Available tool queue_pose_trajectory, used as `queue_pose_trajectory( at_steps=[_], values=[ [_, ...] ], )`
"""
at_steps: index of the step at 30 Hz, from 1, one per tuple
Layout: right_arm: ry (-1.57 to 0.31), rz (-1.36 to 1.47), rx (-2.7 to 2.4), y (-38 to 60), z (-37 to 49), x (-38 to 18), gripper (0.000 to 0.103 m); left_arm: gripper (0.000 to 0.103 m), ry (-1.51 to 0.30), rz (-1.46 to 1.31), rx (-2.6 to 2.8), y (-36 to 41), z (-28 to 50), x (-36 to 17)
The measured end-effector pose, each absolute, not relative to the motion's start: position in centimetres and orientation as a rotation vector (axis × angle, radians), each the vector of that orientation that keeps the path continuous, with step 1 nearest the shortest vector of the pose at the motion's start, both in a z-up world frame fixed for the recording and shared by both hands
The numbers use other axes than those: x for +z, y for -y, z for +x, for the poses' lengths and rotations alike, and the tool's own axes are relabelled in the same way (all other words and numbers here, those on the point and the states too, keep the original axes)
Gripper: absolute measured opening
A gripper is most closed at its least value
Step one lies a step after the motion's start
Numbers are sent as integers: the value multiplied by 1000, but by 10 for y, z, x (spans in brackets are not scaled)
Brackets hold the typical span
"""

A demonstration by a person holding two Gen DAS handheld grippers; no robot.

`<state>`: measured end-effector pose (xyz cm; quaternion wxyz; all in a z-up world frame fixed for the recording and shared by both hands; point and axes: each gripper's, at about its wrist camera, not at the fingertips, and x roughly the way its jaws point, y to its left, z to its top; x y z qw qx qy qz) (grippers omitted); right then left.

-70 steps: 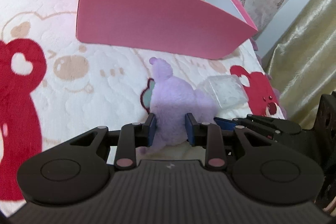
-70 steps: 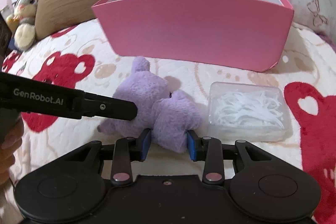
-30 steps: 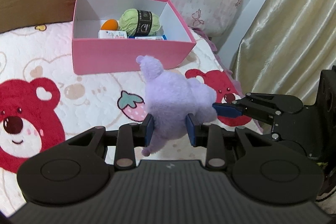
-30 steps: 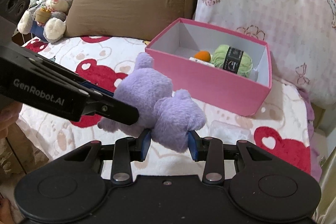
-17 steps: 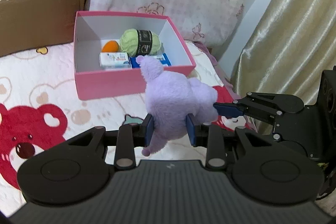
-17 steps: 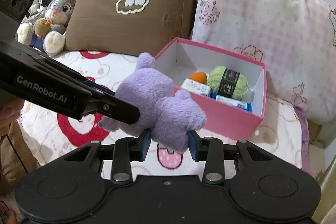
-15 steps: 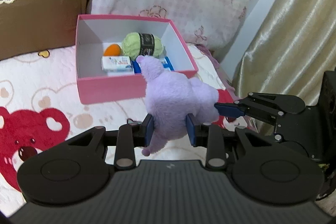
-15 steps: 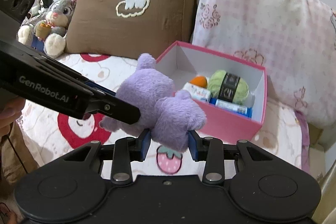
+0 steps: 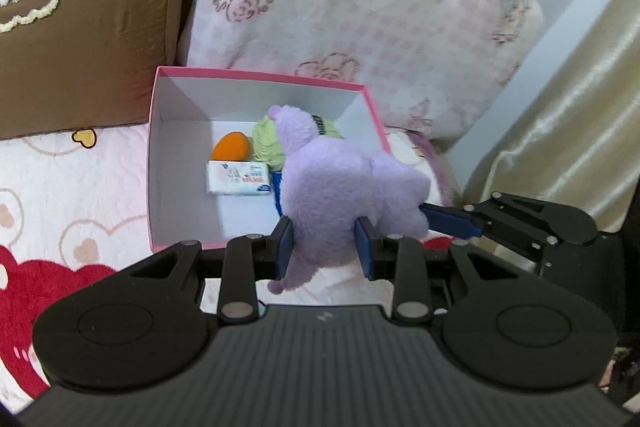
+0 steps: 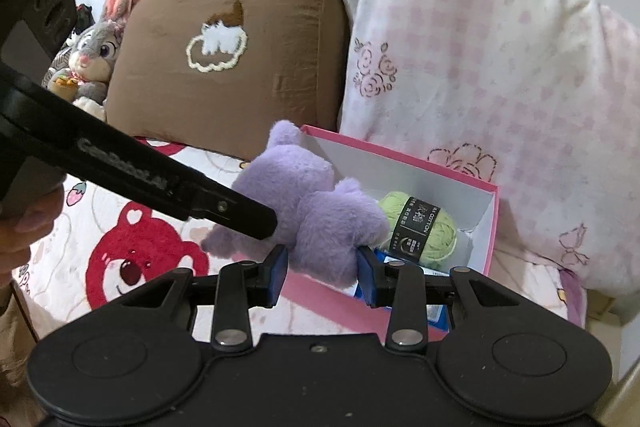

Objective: Organize objects
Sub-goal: 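Lift the plush toy with the left tool and carry it over the pink box, then lower the plush toy into the box and open the left tool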

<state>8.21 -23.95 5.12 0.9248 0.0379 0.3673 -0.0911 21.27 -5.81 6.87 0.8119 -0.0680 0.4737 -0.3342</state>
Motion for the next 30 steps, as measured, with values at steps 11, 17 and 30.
queue_pose_trajectory(
  at_steps=[11,17,30],
  values=[
    [-836,247,-152,302,145,-12,41,31,-1122,-141,-613,88,273,0],
    [-880,267,-153,314,167,-46,36,31,-1151,-115,-592,96,293,-31],
    [-919,321,-152,319,189,-86,35,31,-1172,-76,-554,99,306,-61]
  ],
)
